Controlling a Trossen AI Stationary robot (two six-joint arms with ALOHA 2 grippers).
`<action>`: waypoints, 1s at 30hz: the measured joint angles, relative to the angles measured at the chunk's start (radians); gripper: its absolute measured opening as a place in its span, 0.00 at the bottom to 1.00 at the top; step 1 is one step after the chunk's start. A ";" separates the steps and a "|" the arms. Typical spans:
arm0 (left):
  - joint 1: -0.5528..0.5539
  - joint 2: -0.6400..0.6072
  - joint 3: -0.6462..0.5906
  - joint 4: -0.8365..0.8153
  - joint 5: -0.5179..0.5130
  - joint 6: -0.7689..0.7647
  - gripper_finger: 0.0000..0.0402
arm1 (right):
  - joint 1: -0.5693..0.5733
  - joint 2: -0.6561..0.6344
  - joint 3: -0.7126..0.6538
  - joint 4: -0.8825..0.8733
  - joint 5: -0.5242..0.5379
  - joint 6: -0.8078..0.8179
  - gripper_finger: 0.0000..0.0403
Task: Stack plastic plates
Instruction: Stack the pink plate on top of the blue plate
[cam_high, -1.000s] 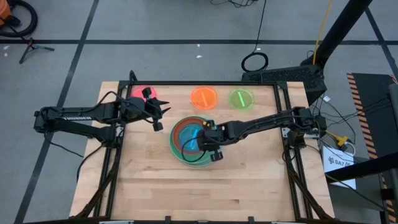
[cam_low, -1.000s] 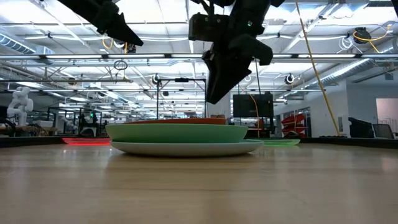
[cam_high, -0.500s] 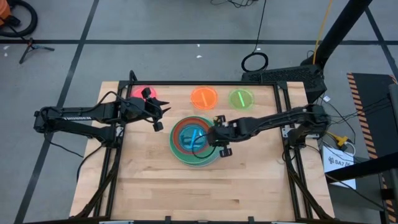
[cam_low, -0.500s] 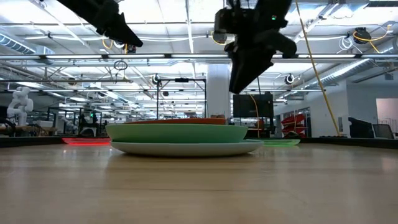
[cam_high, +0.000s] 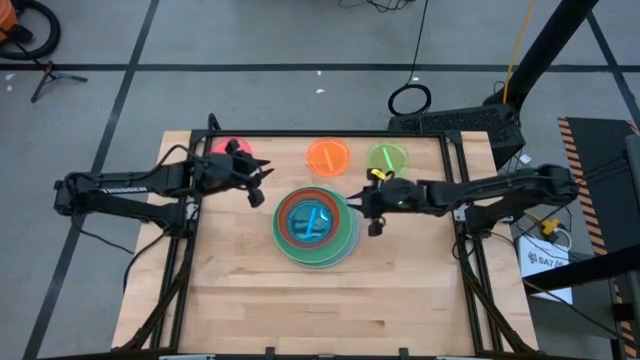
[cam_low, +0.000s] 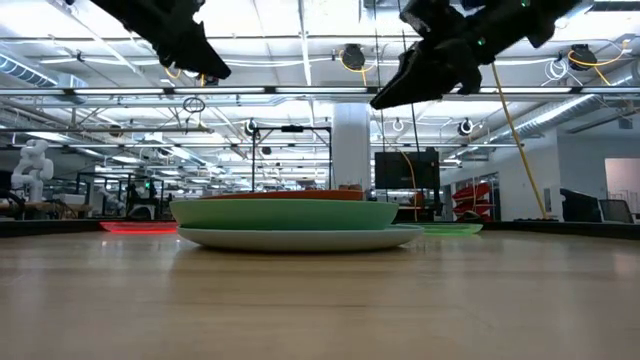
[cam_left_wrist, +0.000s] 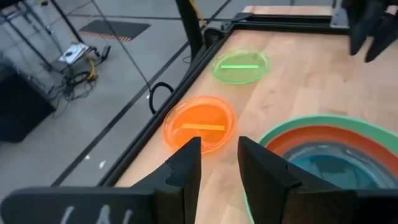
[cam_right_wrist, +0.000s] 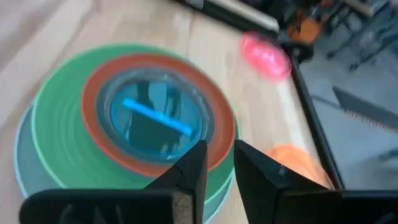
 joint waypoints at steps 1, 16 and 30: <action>0.007 0.002 0.000 0.000 0.000 -0.012 0.28 | -0.011 -0.015 -0.022 0.041 -0.026 -0.005 0.18; 0.061 0.180 0.001 -0.022 -0.001 -0.102 0.28 | -0.151 -0.296 -0.246 0.142 -0.200 -0.035 0.18; 0.209 0.287 0.029 -0.101 -0.011 -0.297 0.28 | -0.223 -0.477 -0.338 0.143 -0.198 0.015 0.18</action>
